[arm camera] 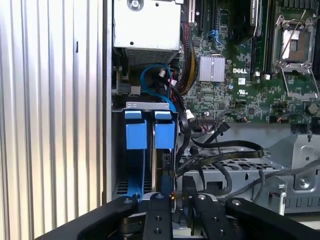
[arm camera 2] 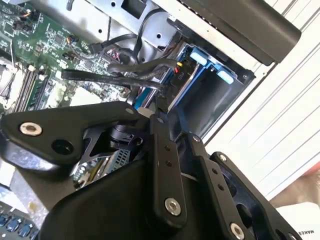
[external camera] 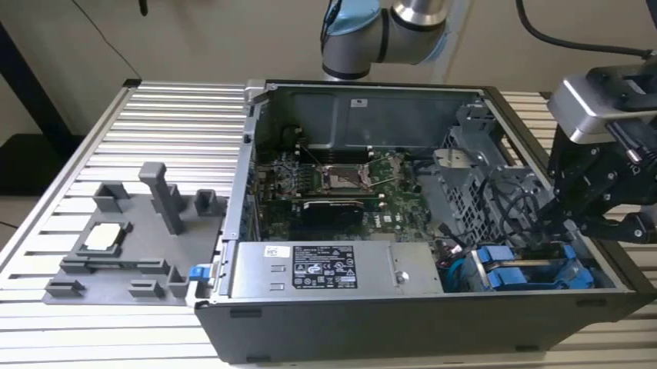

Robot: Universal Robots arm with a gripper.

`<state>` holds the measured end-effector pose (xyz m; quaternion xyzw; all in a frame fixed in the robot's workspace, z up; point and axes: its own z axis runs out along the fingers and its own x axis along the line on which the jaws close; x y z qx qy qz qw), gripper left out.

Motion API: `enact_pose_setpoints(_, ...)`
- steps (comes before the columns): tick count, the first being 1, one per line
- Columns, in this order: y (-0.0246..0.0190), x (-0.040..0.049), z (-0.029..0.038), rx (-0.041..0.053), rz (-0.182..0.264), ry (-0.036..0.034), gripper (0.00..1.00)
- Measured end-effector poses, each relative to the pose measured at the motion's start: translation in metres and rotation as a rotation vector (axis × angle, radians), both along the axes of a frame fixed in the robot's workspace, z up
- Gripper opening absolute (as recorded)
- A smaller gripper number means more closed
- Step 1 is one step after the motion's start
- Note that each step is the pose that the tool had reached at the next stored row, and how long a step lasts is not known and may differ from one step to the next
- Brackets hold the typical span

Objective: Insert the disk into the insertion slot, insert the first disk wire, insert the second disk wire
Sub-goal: 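Insert the second disk wire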

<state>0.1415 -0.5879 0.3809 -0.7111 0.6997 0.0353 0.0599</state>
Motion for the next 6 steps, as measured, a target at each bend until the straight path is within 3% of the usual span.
enact_pose_setpoints(6,0.0,0.0,0.0001,-0.0009,0.0,0.0,0.24)
